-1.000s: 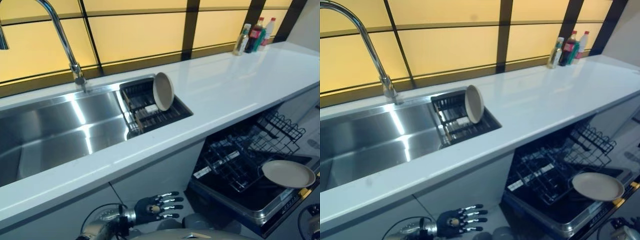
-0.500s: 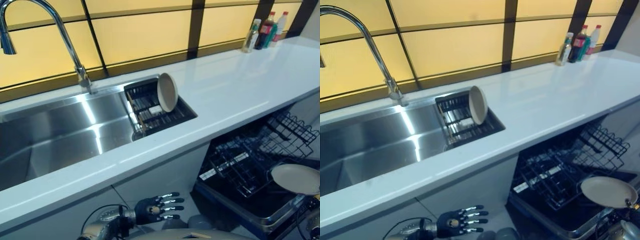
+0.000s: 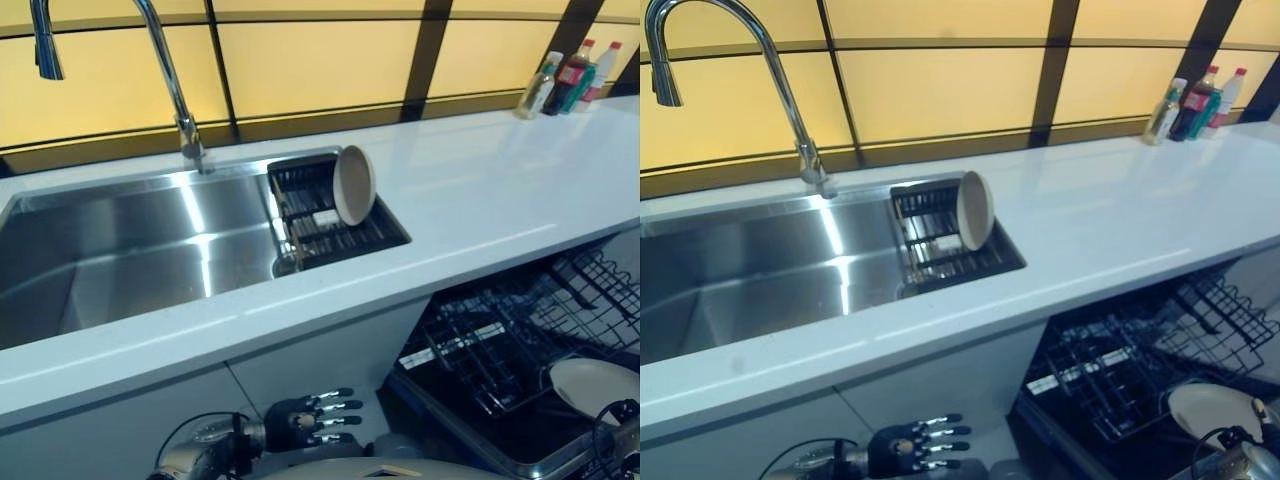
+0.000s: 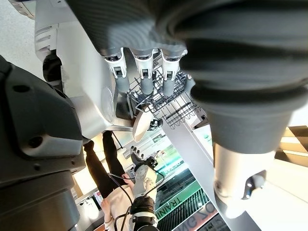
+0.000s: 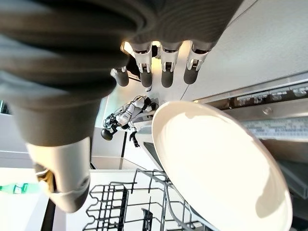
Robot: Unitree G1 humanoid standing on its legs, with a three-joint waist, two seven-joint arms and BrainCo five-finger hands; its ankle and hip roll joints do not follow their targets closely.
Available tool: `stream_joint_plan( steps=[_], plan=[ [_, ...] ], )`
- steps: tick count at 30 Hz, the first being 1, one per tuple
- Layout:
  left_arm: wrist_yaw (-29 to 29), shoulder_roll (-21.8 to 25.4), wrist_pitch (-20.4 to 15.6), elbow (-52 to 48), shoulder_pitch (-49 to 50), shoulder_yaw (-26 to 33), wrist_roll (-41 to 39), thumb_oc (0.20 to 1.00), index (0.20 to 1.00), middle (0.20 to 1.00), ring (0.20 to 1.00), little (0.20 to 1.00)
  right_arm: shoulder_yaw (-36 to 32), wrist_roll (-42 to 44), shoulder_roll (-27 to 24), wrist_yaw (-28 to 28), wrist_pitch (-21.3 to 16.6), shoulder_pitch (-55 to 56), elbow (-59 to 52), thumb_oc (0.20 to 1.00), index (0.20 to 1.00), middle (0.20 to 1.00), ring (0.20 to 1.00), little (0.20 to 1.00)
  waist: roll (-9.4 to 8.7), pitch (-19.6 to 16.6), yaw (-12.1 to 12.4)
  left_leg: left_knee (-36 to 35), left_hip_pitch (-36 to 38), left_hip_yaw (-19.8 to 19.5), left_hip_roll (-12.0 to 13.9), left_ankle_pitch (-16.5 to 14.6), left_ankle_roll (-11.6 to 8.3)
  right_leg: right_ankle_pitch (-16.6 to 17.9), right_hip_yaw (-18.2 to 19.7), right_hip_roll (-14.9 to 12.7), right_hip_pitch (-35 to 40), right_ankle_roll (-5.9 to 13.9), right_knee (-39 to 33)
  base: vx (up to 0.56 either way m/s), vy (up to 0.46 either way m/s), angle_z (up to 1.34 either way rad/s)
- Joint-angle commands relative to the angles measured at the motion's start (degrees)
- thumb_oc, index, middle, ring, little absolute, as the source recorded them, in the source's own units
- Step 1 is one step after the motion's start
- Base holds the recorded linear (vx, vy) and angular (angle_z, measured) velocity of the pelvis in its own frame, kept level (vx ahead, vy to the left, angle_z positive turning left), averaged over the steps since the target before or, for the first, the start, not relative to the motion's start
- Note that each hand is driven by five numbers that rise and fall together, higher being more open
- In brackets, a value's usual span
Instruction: Pick up plates and place into dishwasher.
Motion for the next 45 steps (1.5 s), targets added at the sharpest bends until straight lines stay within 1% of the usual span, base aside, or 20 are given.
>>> stream_joint_plan(
  steps=[1,8,13,15,18,22,28,32,35,37,38,39,40,42,45],
  plan=[
    [-1.86,-0.36,-0.51,-4.70,1.60,0.71,-0.51,1.000,1.000,1.000,1.000,1.000,1.16,-2.70,-2.93,0.14,0.24,-3.35,4.17,1.000,1.000,1.000,1.000,1.000,2.10,-0.12,0.79,-6.52,6.65,0.69,1.37,-2.74,1.45,6.38,0.27,2.07,-6.43,3.50,-1.60,0.06,-0.063,0.00],
    [-2.69,-1.25,-0.67,-2.69,2.83,0.56,1.14,1.000,1.000,1.000,1.000,1.000,1.85,-4.24,-3.37,0.70,2.24,-3.62,7.22,1.000,1.000,1.000,1.000,1.000,1.80,-0.86,1.02,-6.24,7.35,1.16,1.94,-3.25,1.18,6.39,0.24,2.00,-5.83,3.55,-2.08,0.05,-0.052,0.00],
    [-2.09,-1.08,0.75,-3.54,2.80,0.82,1.04,1.000,1.000,1.000,1.000,1.000,1.92,-5.05,-3.28,-1.74,1.42,-3.58,7.59,1.000,1.000,1.000,1.000,1.000,1.79,-1.03,1.28,-5.25,7.27,1.20,2.49,-3.61,1.03,6.24,0.21,2.08,-5.29,3.40,-1.93,0.05,-0.041,-0.02],
    [-1.46,-0.97,1.74,-4.23,2.66,0.87,0.65,1.000,1.000,1.000,1.000,1.000,1.53,-5.38,-3.27,-1.73,1.06,-3.28,7.54,1.000,1.000,1.000,1.000,1.000,1.82,-1.04,1.29,-4.99,7.24,1.28,2.72,-3.71,0.90,6.24,0.03,2.02,-5.10,3.46,-1.93,0.05,-0.035,-0.01],
    [-0.58,-0.97,2.78,-4.88,2.74,0.55,0.63,1.000,1.000,1.000,1.000,1.000,1.24,-4.80,-3.52,-0.12,1.80,-3.26,7.62,1.000,1.000,1.000,1.000,1.000,1.91,-1.14,1.28,-4.83,7.34,1.10,2.88,-3.76,0.71,6.14,0.09,1.94,-4.97,3.56,-1.84,0.06,-0.036,-0.01],
    [-0.40,-0.27,2.89,-5.50,2.29,-0.17,0.53,1.000,1.000,1.000,1.000,1.000,1.41,-4.16,-3.67,1.00,2.77,-3.31,8.17,1.000,1.000,1.000,1.000,1.000,2.23,-0.69,1.57,-4.24,6.52,0.86,3.14,-3.51,0.58,5.96,-0.04,1.84,-5.08,3.45,-1.48,0.01,-0.016,0.00],
    [-0.24,0.56,3.53,-6.19,1.97,-0.75,0.27,1.000,1.000,1.000,1.000,1.000,1.89,-2.26,-3.62,2.28,5.54,-3.61,10.23,1.000,1.000,1.000,1.000,1.000,2.42,-0.23,2.38,-2.91,5.22,0.62,3.58,-3.18,0.35,5.97,-0.28,1.91,-4.77,3.39,-1.35,0.03,-0.041,0.01],
    [-0.75,0.77,4.34,-5.72,2.39,-0.65,1.36,1.000,1.000,1.000,1.000,1.000,2.10,1.13,-3.18,5.56,7.03,-3.49,12.37,1.000,1.000,1.000,1.000,1.000,2.28,-0.48,3.30,-2.50,5.01,0.22,3.86,-3.06,0.16,5.85,-0.52,2.07,-3.93,3.39,-1.63,0.07,-0.061,0.00],
    [-1.13,1.16,5.56,-5.91,2.45,-0.44,2.24,1.000,1.000,1.000,1.000,1.000,2.39,3.85,-2.33,8.39,7.21,-3.48,13.24,1.000,1.000,1.000,1.000,1.000,2.23,-0.51,4.05,-2.10,4.75,-0.21,4.18,-2.95,-0.04,5.75,-0.72,2.24,-3.33,3.31,-1.74,0.06,-0.063,0.08],
    [-1.35,1.45,6.22,-6.05,2.44,-0.31,2.59,1.000,1.000,1.000,1.000,1.000,2.64,4.26,-1.71,9.24,6.67,-3.27,13.47,0.837,0.837,0.837,0.837,0.837,2.24,-0.44,4.41,-1.84,4.48,-0.46,4.35,-2.84,-0.09,5.69,-0.87,2.38,-3.14,3.28,-1.63,0.05,-0.064,0.10],
    [-1.54,1.64,6.64,-6.00,2.48,0.00,2.93,1.000,1.000,1.000,1.000,1.000,2.70,4.13,-1.46,9.54,6.48,-3.11,13.51,0.777,0.777,0.777,0.777,0.777,2.18,-0.45,4.64,-1.76,4.34,-0.57,4.44,-2.74,-0.12,5.70,-0.95,2.50,-2.94,3.32,-1.71,0.05,-0.075,0.09],
    [-1.56,1.91,7.16,-6.24,2.48,0.16,3.02,1.000,1.000,1.000,1.000,1.000,2.90,4.27,-1.15,9.64,6.29,-3.02,13.54,0.667,0.667,0.667,0.667,0.667,2.12,-0.44,4.85,-1.60,4.17,-0.70,4.57,-2.68,-0.17,5.75,-1.03,2.57,-2.78,3.34,-1.78,0.05,-0.082,0.07],
    [-1.55,2.15,7.56,-6.38,2.47,0.23,3.09,1.000,1.000,1.000,1.000,1.000,3.10,4.44,-0.88,9.72,6.11,-2.99,13.59,0.551,0.551,0.551,0.551,0.551,2.05,-0.39,5.06,-1.47,3.98,-0.81,4.67,-2.62,-0.17,5.78,-1.05,2.67,-2.64,3.34,-1.85,0.04,-0.081,0.03],
    [-1.78,2.50,8.19,-6.56,2.46,0.51,3.74,1.000,1.000,1.000,1.000,1.000,3.30,5.32,-0.64,9.98,6.33,-3.14,13.53,0.200,0.200,0.200,0.200,0.200,1.93,-0.27,5.61,-1.30,3.56,-1.13,4.87,-2.52,-0.21,5.84,-1.04,2.95,-2.25,3.33,-2.18,0.03,-0.084,0.05],
    [-1.89,3.28,9.16,-7.26,2.34,0.84,4.26,1.000,1.000,1.000,1.000,1.000,3.31,6.53,-0.60,9.72,6.81,-3.50,13.62,0.200,0.200,0.200,0.200,0.200,1.77,0.02,6.32,-0.62,2.75,-1.36,5.31,-2.37,-0.32,5.97,-1.20,3.26,-1.66,3.34,-2.59,0.01,-0.074,0.09]
  ],
)
